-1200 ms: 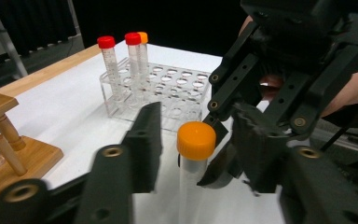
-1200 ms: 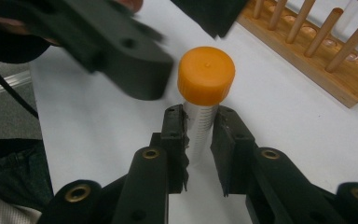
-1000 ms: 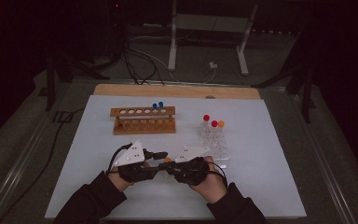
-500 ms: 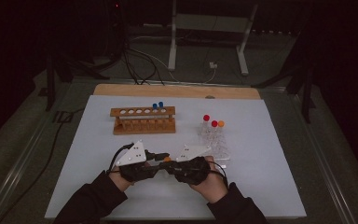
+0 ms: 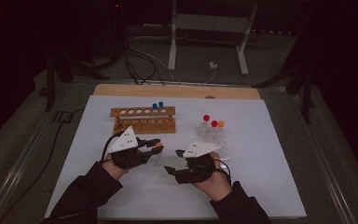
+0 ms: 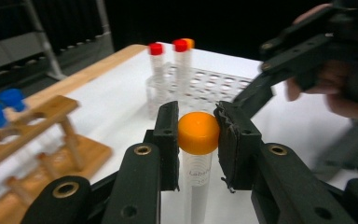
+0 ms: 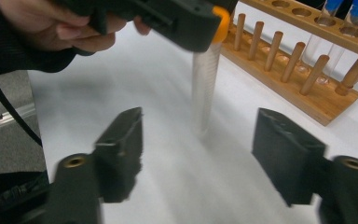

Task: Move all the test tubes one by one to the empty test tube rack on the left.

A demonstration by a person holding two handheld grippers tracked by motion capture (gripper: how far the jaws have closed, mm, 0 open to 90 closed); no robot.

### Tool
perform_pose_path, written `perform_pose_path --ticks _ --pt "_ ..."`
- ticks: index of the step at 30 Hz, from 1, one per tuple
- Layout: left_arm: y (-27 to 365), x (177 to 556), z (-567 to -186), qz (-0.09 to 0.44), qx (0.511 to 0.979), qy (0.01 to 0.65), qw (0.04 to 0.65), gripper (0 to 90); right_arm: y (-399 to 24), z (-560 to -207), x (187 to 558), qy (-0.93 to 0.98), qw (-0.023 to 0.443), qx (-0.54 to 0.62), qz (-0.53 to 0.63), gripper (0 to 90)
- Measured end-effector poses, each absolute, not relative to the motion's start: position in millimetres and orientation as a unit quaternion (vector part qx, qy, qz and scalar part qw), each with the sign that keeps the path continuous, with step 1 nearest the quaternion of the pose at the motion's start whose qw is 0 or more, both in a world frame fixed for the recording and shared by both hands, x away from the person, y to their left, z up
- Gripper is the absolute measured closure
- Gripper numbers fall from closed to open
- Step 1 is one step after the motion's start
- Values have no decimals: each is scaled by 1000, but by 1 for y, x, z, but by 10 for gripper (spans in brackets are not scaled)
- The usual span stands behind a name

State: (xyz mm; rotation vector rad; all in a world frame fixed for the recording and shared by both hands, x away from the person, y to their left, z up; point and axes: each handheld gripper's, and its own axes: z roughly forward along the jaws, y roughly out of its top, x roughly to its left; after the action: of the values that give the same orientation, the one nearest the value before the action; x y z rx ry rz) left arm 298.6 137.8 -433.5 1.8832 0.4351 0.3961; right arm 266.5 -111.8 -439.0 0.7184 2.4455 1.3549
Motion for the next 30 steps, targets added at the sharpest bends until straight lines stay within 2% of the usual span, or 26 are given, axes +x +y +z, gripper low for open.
perform_pose_path --ticks 5,7,11,30 --pt "145 311 -424 184 791 197 549 718 -113 -438 267 830 122 257 480 159" --pt "147 315 -420 187 791 199 548 718 -114 -437 267 825 124 261 486 144" --pt "154 324 -410 202 783 212 548 718 -117 -436 268 823 118 258 492 25" --pt "162 379 -379 265 751 257 548 718 -123 -432 269 818 115 258 502 0"
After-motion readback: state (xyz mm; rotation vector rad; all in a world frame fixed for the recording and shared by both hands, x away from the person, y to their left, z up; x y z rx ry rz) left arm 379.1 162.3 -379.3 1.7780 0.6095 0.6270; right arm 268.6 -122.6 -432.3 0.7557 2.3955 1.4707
